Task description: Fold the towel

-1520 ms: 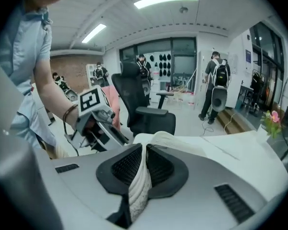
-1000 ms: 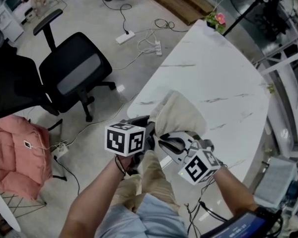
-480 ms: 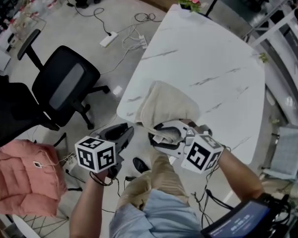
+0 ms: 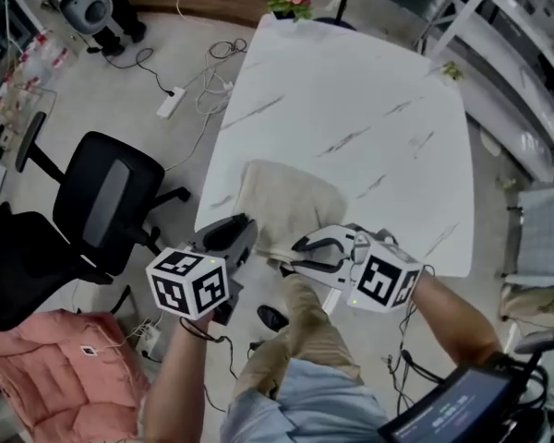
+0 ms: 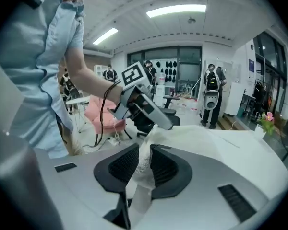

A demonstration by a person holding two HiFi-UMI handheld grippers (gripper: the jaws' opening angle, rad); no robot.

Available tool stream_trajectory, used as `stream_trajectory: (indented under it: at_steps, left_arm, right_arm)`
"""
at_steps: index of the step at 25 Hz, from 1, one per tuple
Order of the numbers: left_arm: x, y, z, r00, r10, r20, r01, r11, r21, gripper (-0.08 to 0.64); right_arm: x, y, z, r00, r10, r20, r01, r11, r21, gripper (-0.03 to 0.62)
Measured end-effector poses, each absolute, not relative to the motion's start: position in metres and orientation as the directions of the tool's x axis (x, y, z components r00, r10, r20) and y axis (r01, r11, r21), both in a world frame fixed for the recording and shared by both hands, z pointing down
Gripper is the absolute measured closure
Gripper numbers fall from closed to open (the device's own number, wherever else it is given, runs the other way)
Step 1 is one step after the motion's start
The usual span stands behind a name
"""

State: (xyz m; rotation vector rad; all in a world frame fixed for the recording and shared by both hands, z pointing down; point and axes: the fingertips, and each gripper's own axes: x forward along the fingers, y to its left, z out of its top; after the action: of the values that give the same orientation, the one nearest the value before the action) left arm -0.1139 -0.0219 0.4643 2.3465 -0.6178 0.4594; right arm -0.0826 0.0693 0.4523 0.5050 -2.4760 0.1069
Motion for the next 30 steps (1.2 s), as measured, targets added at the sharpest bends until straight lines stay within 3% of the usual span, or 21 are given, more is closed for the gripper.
stream_trajectory:
  at_steps: [4, 10, 13, 15, 17, 23, 30]
  left_arm:
    - [-0.119, -0.031, 0.49, 0.801, -0.278, 0.53, -0.559, -0.665, 0.495, 0.502]
    - [-0.122, -0.033, 0.498, 0.814, -0.268, 0.515, -0.549, -0.647, 0.53, 0.506]
    - [-0.122, -0.033, 0.497, 0.809, -0.27, 0.522, -0.553, -0.653, 0.518, 0.506]
    - [-0.121, -0.033, 0.496, 0.807, -0.262, 0.529, -0.547, -0.667, 0.505, 0.506]
    - [-0.121, -0.033, 0.496, 0.81, -0.259, 0.526, -0.543, -0.67, 0.506, 0.506]
    - [-0.121, -0.037, 0.496, 0.82, -0.253, 0.514, -0.532, -0.669, 0.519, 0.506]
    - [-0.119, -0.038, 0.496, 0.824, -0.251, 0.507, -0.527, -0.668, 0.526, 0.5]
  right_arm:
    - [-0.079, 0.078, 0.495, -0.649, -0.351, 0.675, -0.366, 0.922, 0.127, 0.553]
    - [-0.075, 0.079, 0.514, -0.628, -0.341, 0.699, -0.375, 0.92, 0.113, 0.568]
    - [-0.071, 0.074, 0.474, -0.73, -0.358, 0.582, -0.411, 0.911, 0.044, 0.549]
    - [-0.051, 0.054, 0.441, -0.765, -0.452, 0.458, -0.506, 0.862, 0.005, 0.565]
    - [-0.024, 0.031, 0.428, -0.716, -0.55, 0.43, -0.607, 0.795, 0.007, 0.576]
    - [0.028, -0.004, 0.497, -0.524, -0.551, 0.649, -0.657, 0.747, 0.103, 0.578]
    - [0.037, -0.017, 0.505, -0.482, -0.533, 0.695, -0.631, 0.762, 0.147, 0.577]
